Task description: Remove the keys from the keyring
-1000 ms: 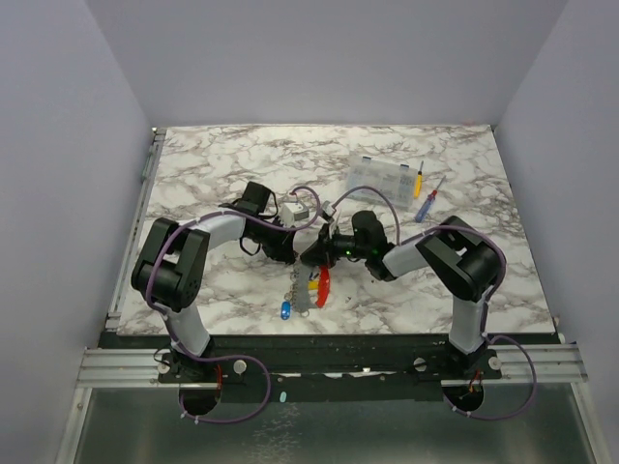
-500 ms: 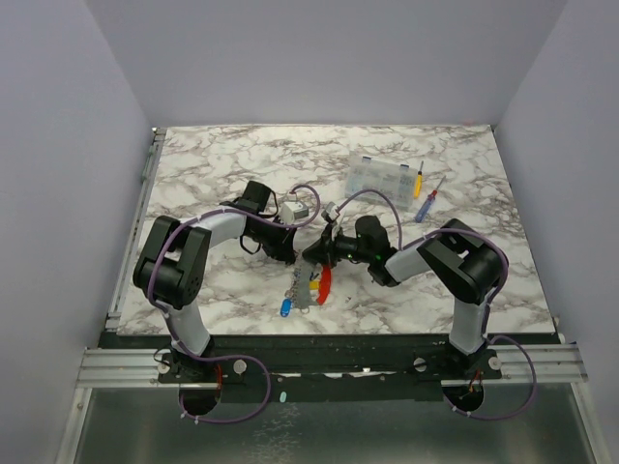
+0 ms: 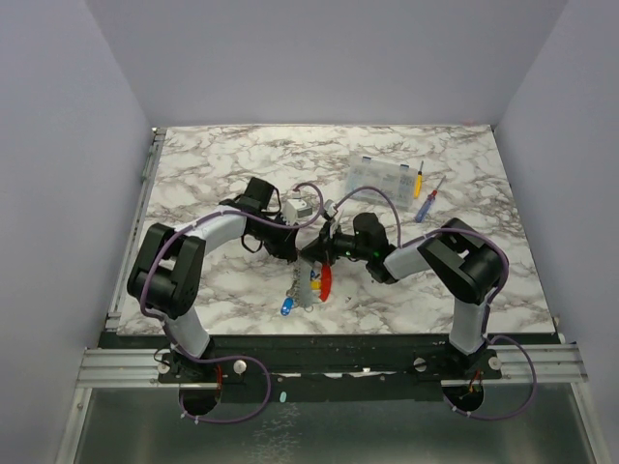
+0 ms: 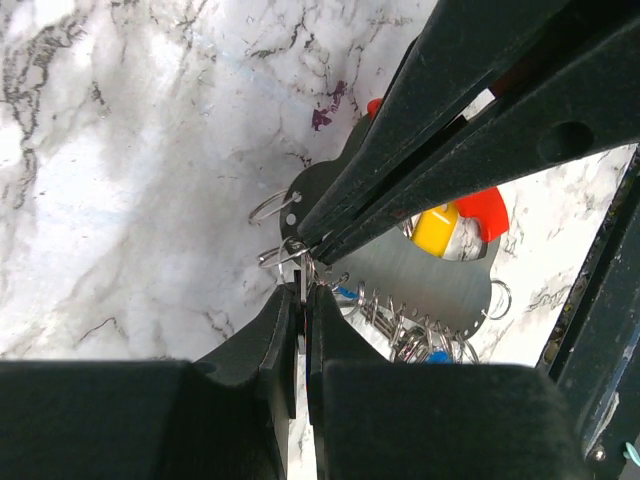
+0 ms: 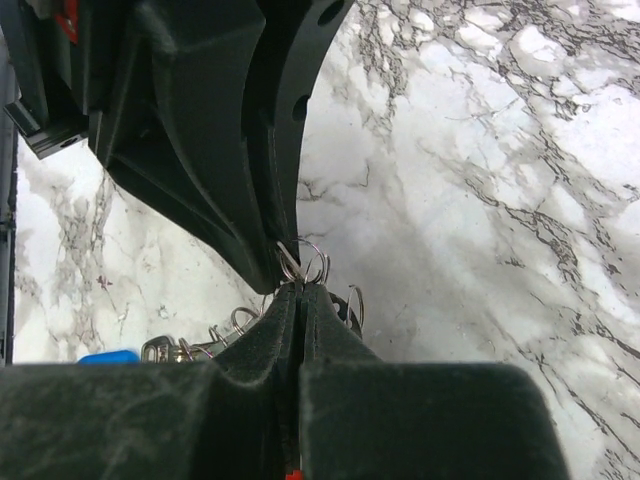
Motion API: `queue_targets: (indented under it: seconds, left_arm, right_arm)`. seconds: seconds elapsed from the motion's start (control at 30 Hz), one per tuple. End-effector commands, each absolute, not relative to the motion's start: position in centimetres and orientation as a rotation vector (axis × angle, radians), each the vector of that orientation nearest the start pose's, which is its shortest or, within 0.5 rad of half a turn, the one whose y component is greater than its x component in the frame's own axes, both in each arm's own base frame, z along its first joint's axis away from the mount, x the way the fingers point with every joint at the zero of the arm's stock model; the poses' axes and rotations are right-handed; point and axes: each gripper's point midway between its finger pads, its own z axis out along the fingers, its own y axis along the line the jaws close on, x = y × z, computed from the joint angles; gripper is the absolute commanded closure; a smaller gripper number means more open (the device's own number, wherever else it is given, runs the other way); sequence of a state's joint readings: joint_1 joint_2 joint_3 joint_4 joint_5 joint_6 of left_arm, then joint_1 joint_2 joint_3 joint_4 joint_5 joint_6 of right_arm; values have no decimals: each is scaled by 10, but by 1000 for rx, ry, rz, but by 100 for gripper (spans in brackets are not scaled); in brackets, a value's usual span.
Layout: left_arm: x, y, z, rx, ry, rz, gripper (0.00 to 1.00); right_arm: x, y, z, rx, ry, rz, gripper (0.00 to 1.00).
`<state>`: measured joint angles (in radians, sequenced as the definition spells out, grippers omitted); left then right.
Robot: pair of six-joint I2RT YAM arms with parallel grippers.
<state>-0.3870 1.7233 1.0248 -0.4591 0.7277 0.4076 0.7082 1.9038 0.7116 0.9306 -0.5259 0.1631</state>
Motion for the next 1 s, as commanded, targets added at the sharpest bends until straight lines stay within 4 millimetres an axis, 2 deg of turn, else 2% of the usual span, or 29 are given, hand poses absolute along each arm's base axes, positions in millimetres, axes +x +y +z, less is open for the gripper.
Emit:
queue_targets:
  seconds: [0.0, 0.13, 0.33, 0.47, 0.63, 0.97]
  left_arm:
    - [282, -230, 76, 1183, 2213, -945, 100]
    - [282, -225, 71, 1177, 2240, -907, 100]
    - [272, -208, 36, 1168, 2370, -850, 100]
    - [272, -205, 21, 1145, 2436, -842, 100]
    - [273, -204, 11, 1133, 2475, -850, 100]
    - [274, -214, 7, 1091, 2503, -932, 100]
  right_arm:
    - [288, 375, 67, -888, 1706, 1082, 100]
    - [292, 371, 69, -853, 1712, 1062, 99]
    - [295, 368, 72, -816, 1710, 1042, 100]
    - [295, 366, 74, -808, 1694, 1031, 99]
    - [296, 364, 76, -799, 1680, 1020, 100]
    - [291, 365, 93, -850, 1559, 1020, 99]
